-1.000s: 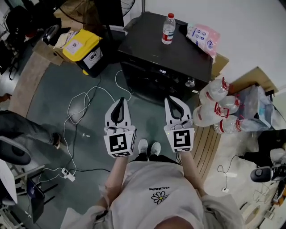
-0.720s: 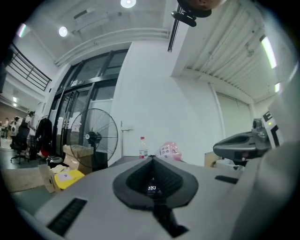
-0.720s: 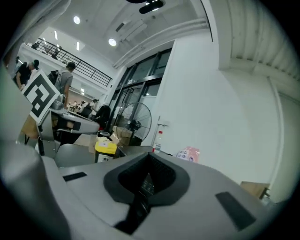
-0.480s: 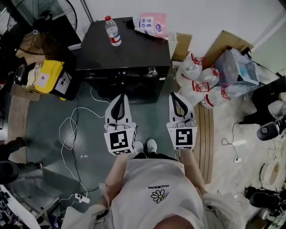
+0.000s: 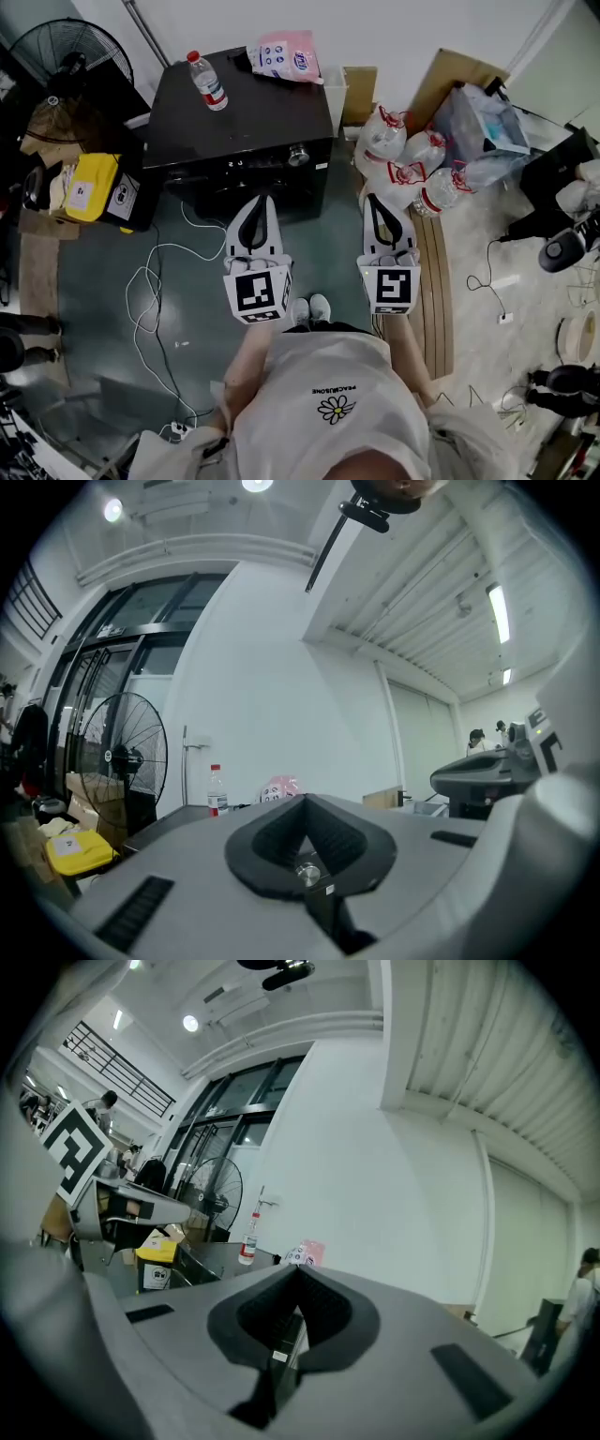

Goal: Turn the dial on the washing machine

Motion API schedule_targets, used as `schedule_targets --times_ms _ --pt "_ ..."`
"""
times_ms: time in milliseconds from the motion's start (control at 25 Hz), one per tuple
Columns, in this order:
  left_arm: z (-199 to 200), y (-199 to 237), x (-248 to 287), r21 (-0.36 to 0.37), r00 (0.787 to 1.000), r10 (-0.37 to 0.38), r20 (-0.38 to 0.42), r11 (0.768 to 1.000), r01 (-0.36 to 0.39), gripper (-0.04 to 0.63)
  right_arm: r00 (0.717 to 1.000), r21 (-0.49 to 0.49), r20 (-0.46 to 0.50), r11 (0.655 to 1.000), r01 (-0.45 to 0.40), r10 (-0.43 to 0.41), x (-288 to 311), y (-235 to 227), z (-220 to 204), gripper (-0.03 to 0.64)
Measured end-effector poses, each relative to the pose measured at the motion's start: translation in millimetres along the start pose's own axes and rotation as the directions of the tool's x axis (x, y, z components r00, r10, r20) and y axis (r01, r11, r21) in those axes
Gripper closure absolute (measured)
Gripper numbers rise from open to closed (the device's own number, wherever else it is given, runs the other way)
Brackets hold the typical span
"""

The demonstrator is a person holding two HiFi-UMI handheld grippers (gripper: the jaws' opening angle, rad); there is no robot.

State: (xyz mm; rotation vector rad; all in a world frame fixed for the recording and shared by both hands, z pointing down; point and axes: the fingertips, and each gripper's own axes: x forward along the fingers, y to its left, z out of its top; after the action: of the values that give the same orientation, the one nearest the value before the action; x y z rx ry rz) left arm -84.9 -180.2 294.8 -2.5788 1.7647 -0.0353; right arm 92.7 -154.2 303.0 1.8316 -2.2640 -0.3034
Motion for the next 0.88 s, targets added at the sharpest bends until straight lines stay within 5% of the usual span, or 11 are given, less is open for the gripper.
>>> schedule_targets --times_ms 560,880 --pt "-17 -6 25 0.038 0.999 -0.048 -0.016 0.998 0.048 0.595 0.999 0.094 0.05 0.995 -0.021 0.016 28 -3 5 0.612" --pt "-103 5 86 -0.005 1.0 -0.02 -0.008 1.0 0.02 0.595 0.994 0.07 0.102 0.997 -0.044 0.037 91 19 -68 0.612"
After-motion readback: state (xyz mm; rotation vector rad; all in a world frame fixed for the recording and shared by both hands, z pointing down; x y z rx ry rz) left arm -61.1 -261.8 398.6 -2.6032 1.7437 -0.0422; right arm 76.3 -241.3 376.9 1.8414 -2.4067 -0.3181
